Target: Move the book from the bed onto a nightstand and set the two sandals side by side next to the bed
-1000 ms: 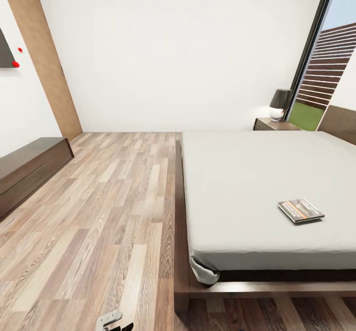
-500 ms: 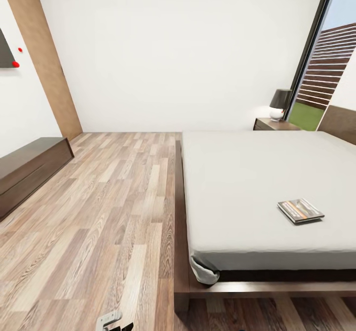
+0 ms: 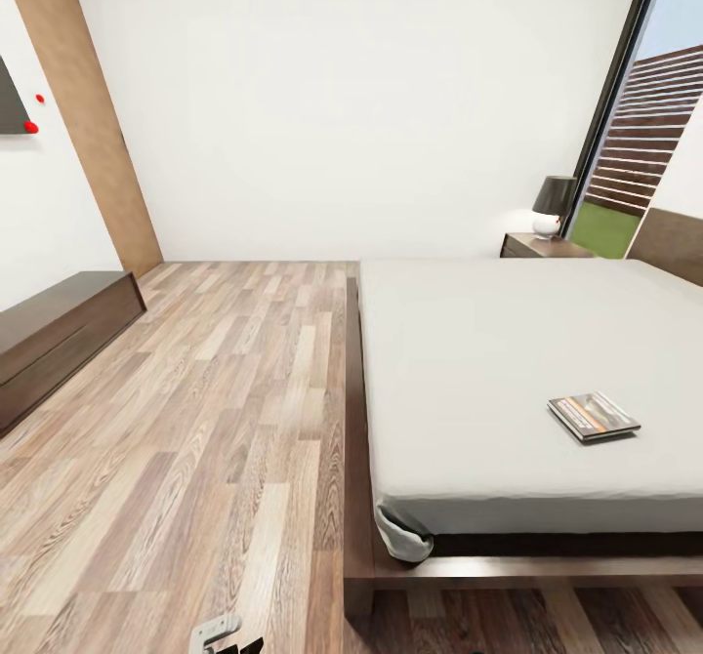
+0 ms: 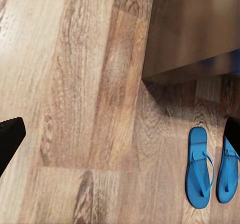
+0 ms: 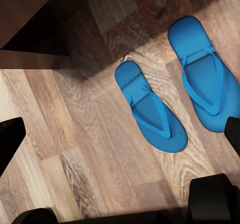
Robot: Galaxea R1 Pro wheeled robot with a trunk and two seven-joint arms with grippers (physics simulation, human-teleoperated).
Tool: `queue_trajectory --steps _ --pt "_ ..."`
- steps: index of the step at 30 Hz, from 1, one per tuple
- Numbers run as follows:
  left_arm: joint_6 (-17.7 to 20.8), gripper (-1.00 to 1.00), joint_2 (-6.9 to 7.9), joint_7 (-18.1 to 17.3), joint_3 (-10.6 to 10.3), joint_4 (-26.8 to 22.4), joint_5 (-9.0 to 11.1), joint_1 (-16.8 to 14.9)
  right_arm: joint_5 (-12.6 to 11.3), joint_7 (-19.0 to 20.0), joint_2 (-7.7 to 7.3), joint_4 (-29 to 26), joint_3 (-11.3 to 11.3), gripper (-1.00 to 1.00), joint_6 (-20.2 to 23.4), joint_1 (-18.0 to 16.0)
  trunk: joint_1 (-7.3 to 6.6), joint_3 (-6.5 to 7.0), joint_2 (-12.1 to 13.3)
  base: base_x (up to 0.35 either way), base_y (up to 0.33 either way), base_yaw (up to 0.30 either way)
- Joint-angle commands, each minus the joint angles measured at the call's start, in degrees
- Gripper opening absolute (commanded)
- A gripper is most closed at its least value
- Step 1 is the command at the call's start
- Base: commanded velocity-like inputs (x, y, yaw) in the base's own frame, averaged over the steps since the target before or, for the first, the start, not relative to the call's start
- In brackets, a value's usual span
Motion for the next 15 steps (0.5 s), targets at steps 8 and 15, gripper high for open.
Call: queue_trajectory --steps 8,15 --pt "-0.2 1.0 0.01 -0.2 -0.5 0.1 0.4 0.0 -0.3 0.3 -0.02 0.2 -0.3 1.0 0.1 -0.1 -0.01 -0.05 0.0 0.0 0.0 0.0" --pt "-0.2 1.0 0.01 -0.2 -0.5 0.1 0.4 0.0 -0.3 0.3 -0.02 0.2 -0.3 1.0 0.1 -0.1 -1.11 0.85 2.0 0.0 0.0 0.0"
